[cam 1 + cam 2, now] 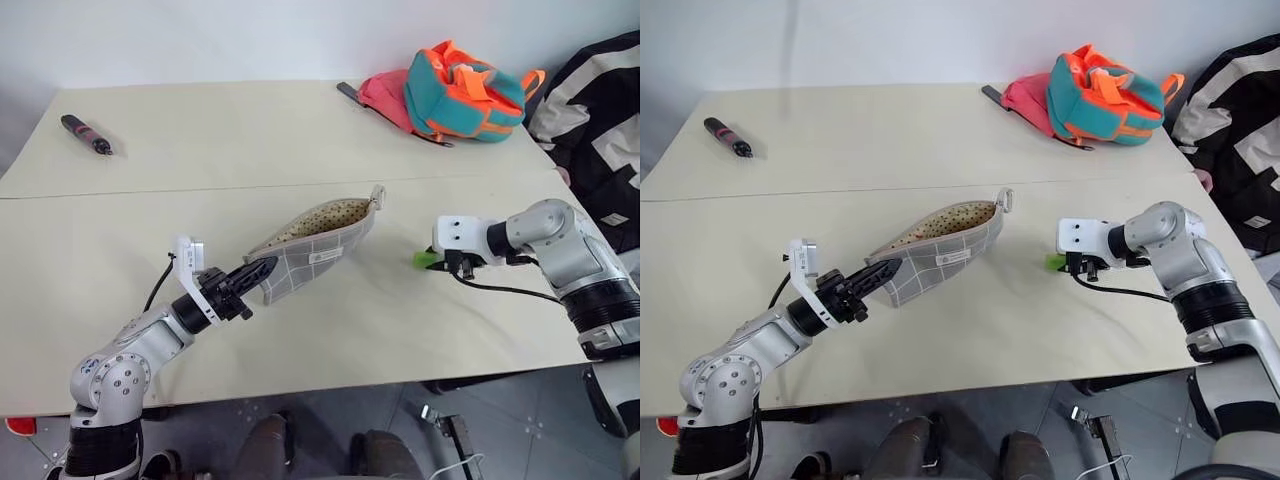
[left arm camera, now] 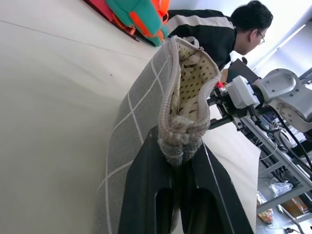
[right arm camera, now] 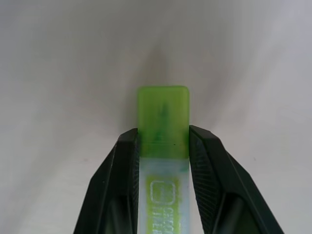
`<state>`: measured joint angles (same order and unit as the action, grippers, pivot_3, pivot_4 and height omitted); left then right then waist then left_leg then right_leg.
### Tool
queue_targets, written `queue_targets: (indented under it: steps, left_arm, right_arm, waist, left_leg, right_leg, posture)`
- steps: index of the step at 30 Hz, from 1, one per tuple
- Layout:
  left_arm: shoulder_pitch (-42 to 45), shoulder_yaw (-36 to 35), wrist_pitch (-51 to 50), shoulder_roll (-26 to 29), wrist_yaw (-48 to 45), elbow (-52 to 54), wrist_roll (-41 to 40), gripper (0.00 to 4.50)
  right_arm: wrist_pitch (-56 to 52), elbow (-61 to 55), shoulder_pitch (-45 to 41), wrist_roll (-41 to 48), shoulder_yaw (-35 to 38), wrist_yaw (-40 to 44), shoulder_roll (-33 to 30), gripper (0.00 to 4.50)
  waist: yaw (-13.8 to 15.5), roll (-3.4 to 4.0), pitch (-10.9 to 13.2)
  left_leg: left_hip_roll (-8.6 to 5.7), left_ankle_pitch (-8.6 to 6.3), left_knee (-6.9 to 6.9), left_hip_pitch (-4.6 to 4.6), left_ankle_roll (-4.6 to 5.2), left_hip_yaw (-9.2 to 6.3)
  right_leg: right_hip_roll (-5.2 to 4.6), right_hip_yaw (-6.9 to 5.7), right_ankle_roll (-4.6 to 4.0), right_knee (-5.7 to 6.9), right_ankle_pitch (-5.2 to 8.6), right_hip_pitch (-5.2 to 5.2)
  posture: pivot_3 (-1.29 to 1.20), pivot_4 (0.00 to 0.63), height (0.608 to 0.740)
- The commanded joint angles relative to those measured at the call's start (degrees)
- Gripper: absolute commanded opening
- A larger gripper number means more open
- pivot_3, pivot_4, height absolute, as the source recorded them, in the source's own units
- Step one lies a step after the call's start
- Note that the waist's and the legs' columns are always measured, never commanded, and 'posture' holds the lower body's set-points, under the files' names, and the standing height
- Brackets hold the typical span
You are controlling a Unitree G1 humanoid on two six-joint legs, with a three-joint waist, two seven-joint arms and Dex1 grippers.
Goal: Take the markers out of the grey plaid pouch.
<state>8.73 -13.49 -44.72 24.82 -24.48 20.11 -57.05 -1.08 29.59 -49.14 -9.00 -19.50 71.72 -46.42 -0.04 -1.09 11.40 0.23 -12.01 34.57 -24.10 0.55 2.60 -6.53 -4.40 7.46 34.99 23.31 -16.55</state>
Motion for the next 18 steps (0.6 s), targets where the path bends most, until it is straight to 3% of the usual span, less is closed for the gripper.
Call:
queue_targets:
  steps: [1,4,9,13,18]
  left_arm:
    - [-0.09,-0.56,0.36,-0.14,-0.18,2.22,-0.90,0.00]
    - [-0.14,-0.38,0.28,-0.44,-0.01,2.38,-1.09,0.00]
    - [-0.21,0.47,0.24,-1.20,0.10,2.71,-0.85,0.00]
    - [-0.09,0.74,-0.29,-1.29,-0.20,2.82,-1.31,0.00]
    - [0.25,1.38,-0.57,-1.29,-0.45,2.83,-1.22,0.00]
  right_arm:
    - [-2.59,-2.27,-1.51,4.37,3.94,1.84,1.16,2.38]
    - [-5.42,-3.03,-3.99,8.53,7.55,1.59,3.25,3.37]
    - [-17.77,-11.07,-9.32,19.81,13.11,5.92,5.63,3.37]
    - [-24.96,-17.32,-12.95,27.32,16.23,4.20,10.26,3.37]
    - [-25.38,-21.78,-11.49,27.89,13.24,2.61,14.51,3.37]
  waist:
    - [-0.01,0.00,0.00]
    - [0.00,0.04,0.02]
    - [-0.01,0.11,0.07]
    - [-0.04,0.11,0.06]
    - [0.19,0.11,0.07]
  left_leg:
    - [0.00,0.00,0.00,0.00,0.00,-0.01]
    - [0.01,-0.01,-0.01,-0.02,-0.01,-0.04]
    - [0.01,-0.01,-0.05,-0.05,-0.01,-0.10]
    - [0.04,-0.03,-0.07,-0.05,-0.04,-0.16]
    - [-0.01,-0.03,-0.06,-0.06,-0.04,-0.19]
  right_leg:
    - [0.00,0.00,0.00,0.00,0.00,0.00]
    - [0.00,0.00,0.00,-0.01,0.00,-0.01]
    - [0.00,0.00,0.00,-0.03,0.00,-0.02]
    - [-0.02,0.00,0.00,-0.02,0.00,-0.01]
    - [-0.02,0.01,0.00,0.05,0.00,-0.02]
  posture:
    - [0.00,0.150,0.740]
    - [0.00,0.150,0.740]
    - [0.00,0.150,0.740]
    - [0.00,0.150,0.740]
    - [0.00,0.150,0.740]
